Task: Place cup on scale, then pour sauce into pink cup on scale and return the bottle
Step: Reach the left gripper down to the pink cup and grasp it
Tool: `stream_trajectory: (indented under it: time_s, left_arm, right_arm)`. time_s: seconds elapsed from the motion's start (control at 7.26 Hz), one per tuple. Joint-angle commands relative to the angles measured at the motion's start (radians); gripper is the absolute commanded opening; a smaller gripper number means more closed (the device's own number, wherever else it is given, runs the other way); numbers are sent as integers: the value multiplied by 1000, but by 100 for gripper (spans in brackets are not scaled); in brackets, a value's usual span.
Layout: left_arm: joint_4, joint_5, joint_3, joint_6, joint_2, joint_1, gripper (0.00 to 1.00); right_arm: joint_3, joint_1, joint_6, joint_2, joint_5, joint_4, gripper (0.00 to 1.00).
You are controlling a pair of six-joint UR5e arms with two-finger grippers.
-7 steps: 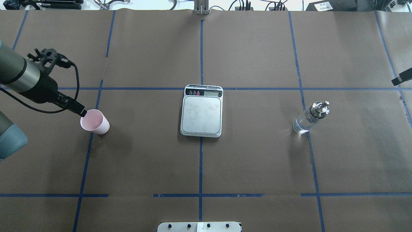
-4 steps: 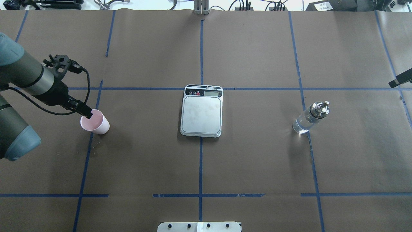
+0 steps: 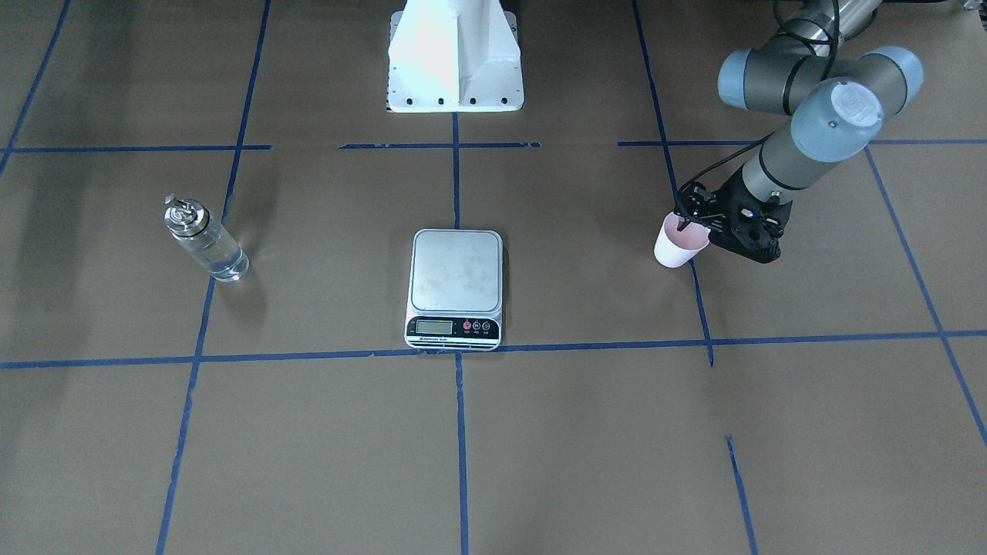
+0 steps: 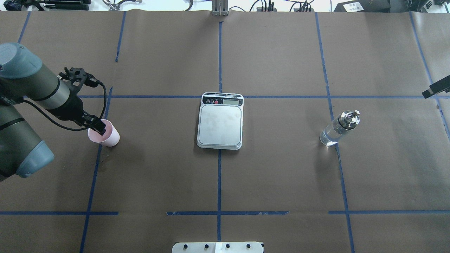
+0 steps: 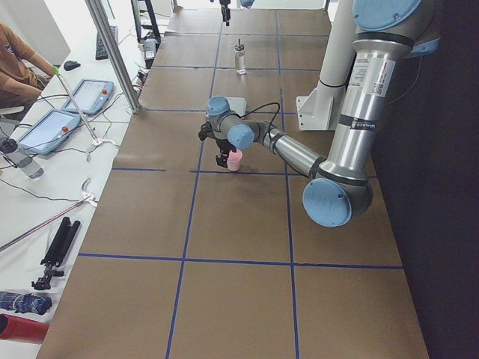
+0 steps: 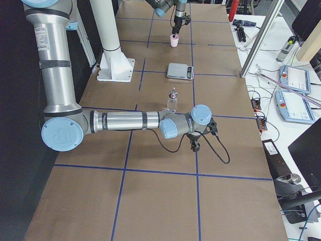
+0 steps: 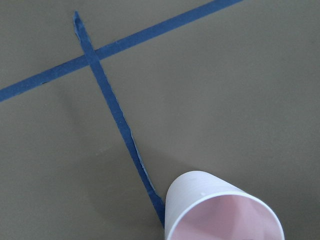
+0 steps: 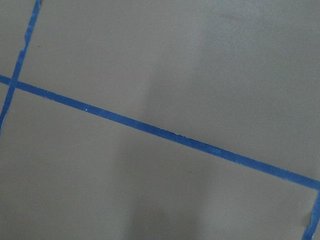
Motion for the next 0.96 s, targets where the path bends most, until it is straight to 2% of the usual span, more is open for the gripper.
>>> stream_trajectory:
  time_s: [0.0,0.14,0.28,0.41,0.55,0.83]
  left_arm:
    - [0,1,7,0,-1,19,67]
    - [-2,-1,23,0,-1,20,58]
    - [-2,-1,45,0,-12,20,39]
    - [3,-1,49,-5,-21,20,5]
    - [9,-4,43,-43,-21,19,0]
    - [24,-8,2,-188,-56,-33,0]
  right_arm:
    - [-1,-4,0,2,1,0,100]
    - [-1,-4,0,2,-1,0,100]
    - [-1,-6,0,2,1,0,100]
    - [-1,-6,0,3,1,0,100]
    - [-1,-6,0,3,1,0,100]
    - [2,-8,0,5,1,2,100]
